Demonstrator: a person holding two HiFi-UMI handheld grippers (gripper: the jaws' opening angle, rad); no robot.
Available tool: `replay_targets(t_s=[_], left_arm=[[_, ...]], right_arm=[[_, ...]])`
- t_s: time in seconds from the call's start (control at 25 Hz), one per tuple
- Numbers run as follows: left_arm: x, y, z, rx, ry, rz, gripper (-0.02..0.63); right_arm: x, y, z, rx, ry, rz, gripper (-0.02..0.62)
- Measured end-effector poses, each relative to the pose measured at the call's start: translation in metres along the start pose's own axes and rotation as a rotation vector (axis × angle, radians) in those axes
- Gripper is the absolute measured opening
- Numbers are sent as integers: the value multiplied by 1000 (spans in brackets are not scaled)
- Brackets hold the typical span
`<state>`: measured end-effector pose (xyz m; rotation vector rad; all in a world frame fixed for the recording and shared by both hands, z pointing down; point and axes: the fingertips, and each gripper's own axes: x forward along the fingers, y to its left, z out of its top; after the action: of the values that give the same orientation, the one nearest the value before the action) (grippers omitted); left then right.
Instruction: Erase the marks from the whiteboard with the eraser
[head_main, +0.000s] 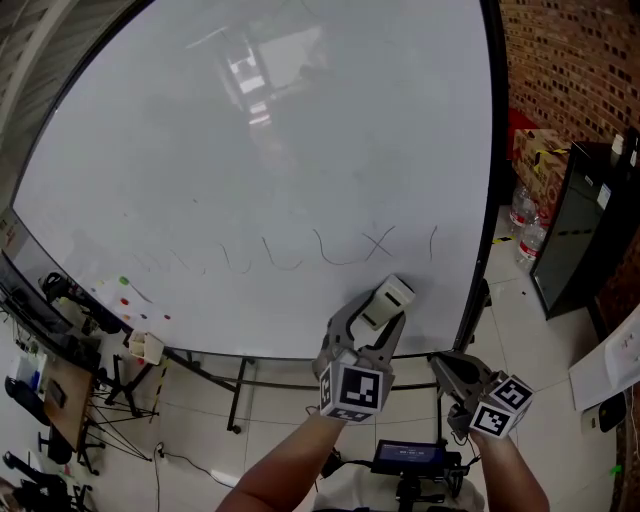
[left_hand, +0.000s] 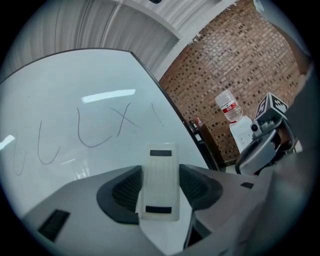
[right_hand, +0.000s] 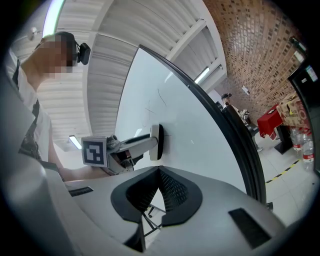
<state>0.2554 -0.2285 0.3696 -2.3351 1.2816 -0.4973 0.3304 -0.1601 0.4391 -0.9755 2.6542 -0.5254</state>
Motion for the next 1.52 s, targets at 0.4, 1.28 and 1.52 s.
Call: replay_targets(t_s=[0.4,1.28,1.52], left_arm=[[5,-20,-53,-270,106,-86,273],[10,-28,-17,-160,66,15,264],[16,-22,29,27,-25,77,263]], right_arm=[[-20,4,-6,0,-8,-33,15],[-57,-1,6,-2,-44,-91,15],[-58,-9,2,13,-40,-112,15]])
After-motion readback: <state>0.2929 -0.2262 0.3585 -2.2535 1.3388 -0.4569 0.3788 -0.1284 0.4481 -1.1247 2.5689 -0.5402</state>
